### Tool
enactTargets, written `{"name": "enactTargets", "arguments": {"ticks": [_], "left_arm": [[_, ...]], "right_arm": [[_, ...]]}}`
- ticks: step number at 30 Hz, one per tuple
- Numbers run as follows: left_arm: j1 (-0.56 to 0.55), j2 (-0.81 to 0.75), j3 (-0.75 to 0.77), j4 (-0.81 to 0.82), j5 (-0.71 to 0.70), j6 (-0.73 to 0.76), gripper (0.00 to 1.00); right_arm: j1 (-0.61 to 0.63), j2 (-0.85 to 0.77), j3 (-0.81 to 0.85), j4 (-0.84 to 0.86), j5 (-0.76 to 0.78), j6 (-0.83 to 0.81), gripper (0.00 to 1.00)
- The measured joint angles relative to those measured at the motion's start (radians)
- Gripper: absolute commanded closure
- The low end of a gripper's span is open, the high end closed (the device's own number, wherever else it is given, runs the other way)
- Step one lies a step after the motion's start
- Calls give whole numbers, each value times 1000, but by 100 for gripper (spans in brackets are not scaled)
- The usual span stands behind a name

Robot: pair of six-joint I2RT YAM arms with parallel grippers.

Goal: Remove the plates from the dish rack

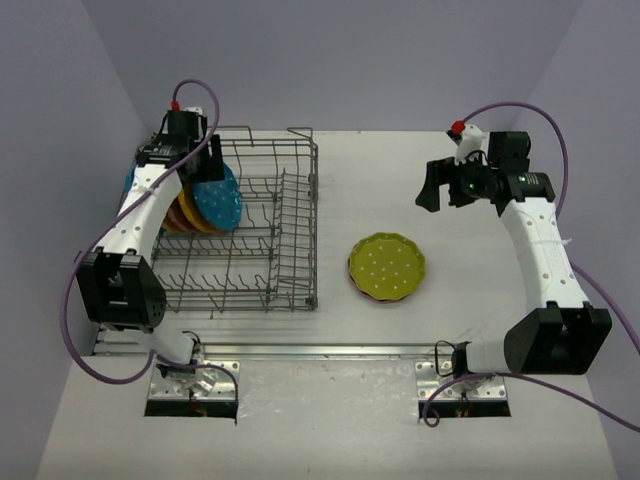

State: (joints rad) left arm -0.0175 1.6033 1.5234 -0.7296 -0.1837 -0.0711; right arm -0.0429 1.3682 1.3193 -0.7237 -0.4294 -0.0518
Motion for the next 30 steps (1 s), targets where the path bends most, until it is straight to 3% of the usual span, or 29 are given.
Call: {"name": "enactTargets", "arguments": {"ticks": [3, 8, 16, 24, 30], "left_arm": [[1, 27, -37, 29, 34, 3, 36], [21, 65, -80, 69, 74, 13, 53], [70, 80, -86, 111, 178, 0, 100], [73, 78, -43, 42, 208, 20, 100], [78, 47, 115, -88, 222, 64, 100]], "right_arm": [[0, 0, 0, -14, -4, 2, 1], [0, 0, 0, -20, -21, 7, 1], [0, 0, 0, -39, -45, 15, 1], [0, -2, 9, -49, -76, 36, 1], [0, -36, 25, -30, -122, 81, 1]]}}
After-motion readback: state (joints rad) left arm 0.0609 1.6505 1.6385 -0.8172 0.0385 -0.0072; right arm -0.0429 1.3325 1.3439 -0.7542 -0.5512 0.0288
